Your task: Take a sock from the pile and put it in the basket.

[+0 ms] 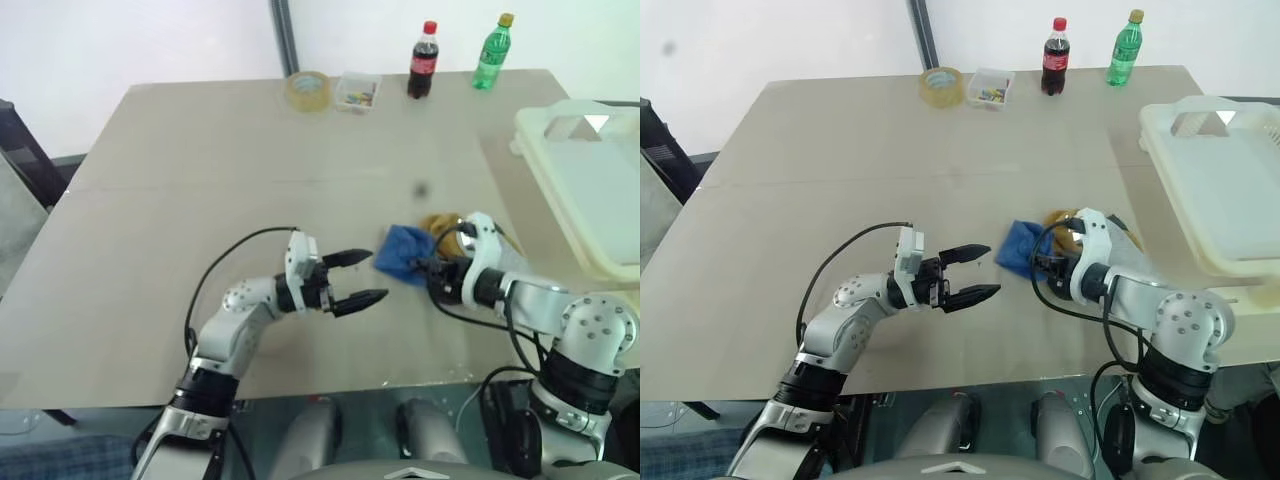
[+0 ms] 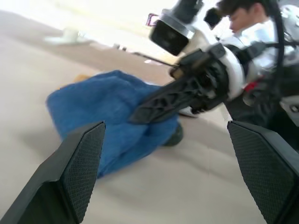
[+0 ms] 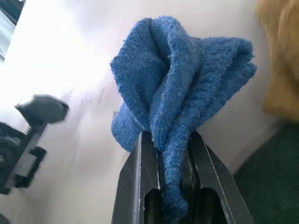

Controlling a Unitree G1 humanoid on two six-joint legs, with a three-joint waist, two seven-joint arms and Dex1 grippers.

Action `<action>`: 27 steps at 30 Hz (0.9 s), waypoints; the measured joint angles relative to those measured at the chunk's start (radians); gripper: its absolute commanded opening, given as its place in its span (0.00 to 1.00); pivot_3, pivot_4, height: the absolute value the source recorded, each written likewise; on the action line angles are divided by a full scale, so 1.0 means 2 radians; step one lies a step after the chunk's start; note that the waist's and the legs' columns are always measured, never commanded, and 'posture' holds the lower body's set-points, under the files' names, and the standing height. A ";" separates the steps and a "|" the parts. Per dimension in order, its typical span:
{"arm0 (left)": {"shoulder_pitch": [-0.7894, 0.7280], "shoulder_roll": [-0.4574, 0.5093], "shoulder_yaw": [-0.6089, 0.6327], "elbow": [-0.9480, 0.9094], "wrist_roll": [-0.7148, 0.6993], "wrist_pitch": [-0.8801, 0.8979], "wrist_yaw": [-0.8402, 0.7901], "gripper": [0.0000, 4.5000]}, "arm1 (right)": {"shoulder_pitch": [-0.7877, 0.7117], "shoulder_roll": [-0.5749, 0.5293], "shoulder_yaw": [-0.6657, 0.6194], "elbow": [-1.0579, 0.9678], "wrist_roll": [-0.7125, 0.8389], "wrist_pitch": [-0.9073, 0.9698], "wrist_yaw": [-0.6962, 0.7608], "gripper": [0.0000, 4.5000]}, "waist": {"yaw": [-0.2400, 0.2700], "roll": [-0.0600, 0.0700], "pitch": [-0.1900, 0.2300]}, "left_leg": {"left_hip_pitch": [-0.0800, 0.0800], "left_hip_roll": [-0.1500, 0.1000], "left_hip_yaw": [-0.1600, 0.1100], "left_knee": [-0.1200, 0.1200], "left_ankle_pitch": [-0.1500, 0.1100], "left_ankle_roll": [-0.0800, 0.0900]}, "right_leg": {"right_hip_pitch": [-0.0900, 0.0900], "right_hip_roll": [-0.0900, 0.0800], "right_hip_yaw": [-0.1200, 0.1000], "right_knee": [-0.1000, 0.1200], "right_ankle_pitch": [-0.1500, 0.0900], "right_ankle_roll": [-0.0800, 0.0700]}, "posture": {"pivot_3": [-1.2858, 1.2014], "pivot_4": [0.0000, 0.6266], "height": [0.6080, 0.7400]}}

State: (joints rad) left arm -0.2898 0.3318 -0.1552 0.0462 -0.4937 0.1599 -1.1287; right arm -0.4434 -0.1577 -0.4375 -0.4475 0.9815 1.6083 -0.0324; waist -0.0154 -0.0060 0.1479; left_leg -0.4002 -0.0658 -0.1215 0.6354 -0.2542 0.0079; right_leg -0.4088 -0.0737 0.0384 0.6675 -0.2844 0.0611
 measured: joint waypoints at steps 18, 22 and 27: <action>-0.051 -0.132 -0.004 0.080 0.049 -0.175 0.023 1.00 | -0.033 -0.469 -0.082 0.189 0.166 -0.012 0.045 0.01 | 0.002 0.001 0.004 | 0.000 0.000 0.001 0.007 -0.003 0.006 | 0.006 0.001 -0.004 -0.002 0.001 0.002 | 0.52 0.24 1.00; -0.063 -0.146 -0.005 0.093 0.052 -0.181 0.032 1.00 | -0.028 -0.511 -0.035 0.273 0.077 -0.084 0.129 0.01 | 0.002 0.001 0.004 | 0.000 0.000 0.002 0.009 -0.004 0.007 | 0.007 0.001 -0.003 -0.002 0.002 0.004 | 0.52 0.24 1.00; -0.071 -0.151 -0.006 0.104 0.054 -0.185 0.031 1.00 | -0.071 -0.529 0.090 0.419 -0.085 -0.239 0.243 0.38 | 0.001 0.002 0.004 | 0.001 0.000 0.003 0.009 -0.004 0.007 | 0.006 0.001 -0.001 -0.002 0.002 0.005 | 0.52 0.24 1.00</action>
State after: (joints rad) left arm -0.4318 0.0297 -0.1664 0.2538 -0.3863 -0.2109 -1.0670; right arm -0.5853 -1.2156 -0.2565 0.3913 0.8116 1.1297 0.4530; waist -0.0134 -0.0029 0.1558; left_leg -0.3983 -0.0664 -0.1145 0.6530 -0.2615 0.0217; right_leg -0.3960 -0.0708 0.0354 0.6633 -0.2795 0.0701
